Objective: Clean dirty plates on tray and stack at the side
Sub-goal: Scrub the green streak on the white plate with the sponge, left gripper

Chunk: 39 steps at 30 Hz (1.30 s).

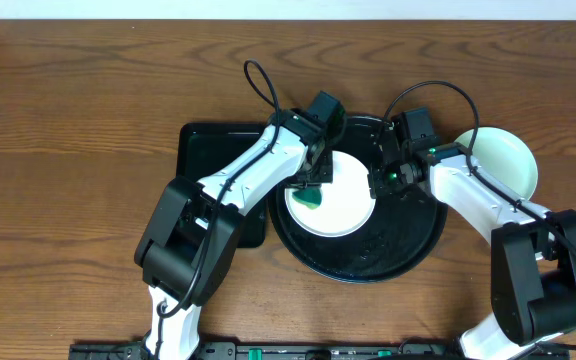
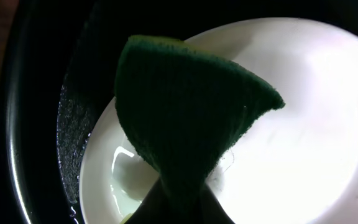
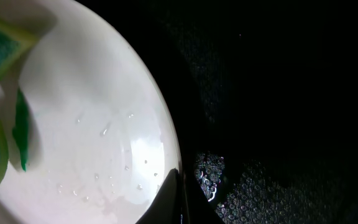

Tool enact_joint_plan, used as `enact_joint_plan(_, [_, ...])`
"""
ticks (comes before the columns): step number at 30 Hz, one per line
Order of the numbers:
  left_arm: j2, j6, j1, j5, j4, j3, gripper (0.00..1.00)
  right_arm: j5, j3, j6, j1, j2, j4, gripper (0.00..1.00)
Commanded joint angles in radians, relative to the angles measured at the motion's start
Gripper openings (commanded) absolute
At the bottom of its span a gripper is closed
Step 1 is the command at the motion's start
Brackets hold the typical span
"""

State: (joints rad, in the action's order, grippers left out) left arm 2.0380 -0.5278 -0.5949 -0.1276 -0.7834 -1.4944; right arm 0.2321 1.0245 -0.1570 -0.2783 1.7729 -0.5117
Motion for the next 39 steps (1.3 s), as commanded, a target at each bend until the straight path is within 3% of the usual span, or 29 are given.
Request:
enact_joint_plan(1, [-0.003, -0.009, 0.0, 0.009, 0.001, 0.014, 0.08, 0.005, -0.007, -0.007, -0.011, 0.011, 0.001, 0.01])
enact_joint_plan(8, [0.003, -0.009, 0.0, 0.009, 0.007, 0.02, 0.07, 0.005, -0.008, -0.007, -0.011, 0.011, 0.001, 0.01])
enact_joint_plan(10, [0.003, -0.009, 0.0, 0.009, 0.008, 0.02, 0.07, 0.005, -0.008, -0.007, -0.011, 0.011, 0.001, 0.11])
enact_joint_plan(12, [0.003, -0.009, 0.0, 0.009, 0.009, 0.02, 0.07, 0.005, -0.008, -0.007, -0.011, 0.012, 0.001, 0.14])
enact_joint_plan(27, [0.003, -0.008, 0.0, 0.009, 0.012, 0.02, 0.07, 0.005, -0.007, -0.015, -0.011, 0.042, 0.004, 0.01])
enact_joint_plan(39, [0.003, 0.014, 0.001, 0.065, 0.021, 0.02, 0.07, 0.005, -0.007, -0.015, -0.011, 0.041, 0.005, 0.01])
